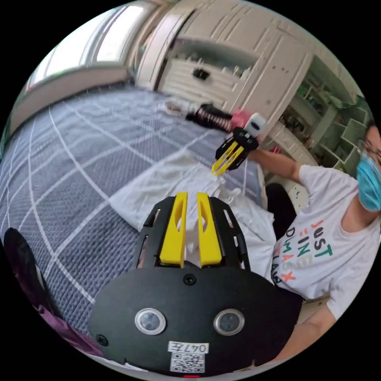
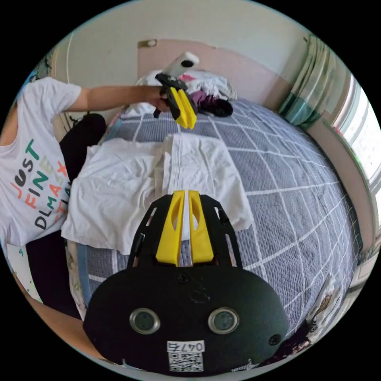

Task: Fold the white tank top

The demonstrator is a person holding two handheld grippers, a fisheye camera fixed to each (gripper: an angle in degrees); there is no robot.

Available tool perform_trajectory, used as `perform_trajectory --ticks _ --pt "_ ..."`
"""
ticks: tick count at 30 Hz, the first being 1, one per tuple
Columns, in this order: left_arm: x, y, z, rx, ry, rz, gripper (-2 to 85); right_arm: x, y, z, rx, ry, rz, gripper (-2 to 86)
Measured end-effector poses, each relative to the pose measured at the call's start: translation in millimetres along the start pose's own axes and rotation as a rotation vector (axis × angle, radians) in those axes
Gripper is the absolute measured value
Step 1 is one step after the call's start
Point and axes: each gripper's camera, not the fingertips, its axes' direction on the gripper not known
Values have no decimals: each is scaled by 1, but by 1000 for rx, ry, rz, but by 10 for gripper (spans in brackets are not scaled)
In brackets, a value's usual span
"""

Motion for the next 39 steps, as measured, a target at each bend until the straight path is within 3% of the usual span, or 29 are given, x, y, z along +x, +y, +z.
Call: perform_trajectory --ticks 2,5,9,15,22,27,39 --pt "-2 4 49 -252 -58 -76 19 -10 -4 26 -111 -12 -3 4" --pt "24 19 38 -134 -96 -130 35 -26 -9 20 -95 12 75 13" --pt "109 34 -24 54 -152 -32 97 -89 -31 -62 60 68 8 53" --pt "279 92 -17 -200 -312 238 139 -233 -52 -86 -41 -27 -115 89" --pt "385 132 50 -295 -517 443 187 -345 -59 -50 -201 239 -370 98" --pt "412 134 74 -322 -594 536 196 -355 -73 -51 -236 283 -408 37" --pt "427 120 110 -492 -635 767 173 -299 -100 -84 -165 145 -90 6"
